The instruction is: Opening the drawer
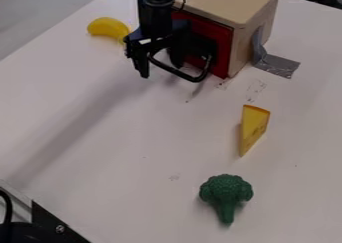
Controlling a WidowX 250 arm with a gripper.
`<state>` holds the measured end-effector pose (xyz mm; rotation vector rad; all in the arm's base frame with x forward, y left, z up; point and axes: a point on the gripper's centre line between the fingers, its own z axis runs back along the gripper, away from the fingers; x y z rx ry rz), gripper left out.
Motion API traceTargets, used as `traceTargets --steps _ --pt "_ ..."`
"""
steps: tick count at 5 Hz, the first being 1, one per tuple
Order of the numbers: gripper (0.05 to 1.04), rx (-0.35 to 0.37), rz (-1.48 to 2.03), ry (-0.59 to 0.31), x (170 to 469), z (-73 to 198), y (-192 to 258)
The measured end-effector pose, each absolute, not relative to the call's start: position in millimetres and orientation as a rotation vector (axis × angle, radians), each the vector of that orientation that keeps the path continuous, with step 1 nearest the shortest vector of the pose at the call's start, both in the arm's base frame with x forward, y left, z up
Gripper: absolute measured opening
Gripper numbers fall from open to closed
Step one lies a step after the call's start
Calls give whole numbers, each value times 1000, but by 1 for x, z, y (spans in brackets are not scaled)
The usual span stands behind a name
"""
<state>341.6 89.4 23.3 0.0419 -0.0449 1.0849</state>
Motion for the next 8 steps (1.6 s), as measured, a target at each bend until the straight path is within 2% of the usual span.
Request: traceTargets --steps 1,2,4,5,8 --pt "999 50 1085 -31 342 20 90" --pt "946 50 1087 -29 345 23 90" --pt "364 42 1081 -35 341 16 87" --pt "294 40 1087 -33 329 14 82" --pt "287 33 1094 -29 301 11 74"
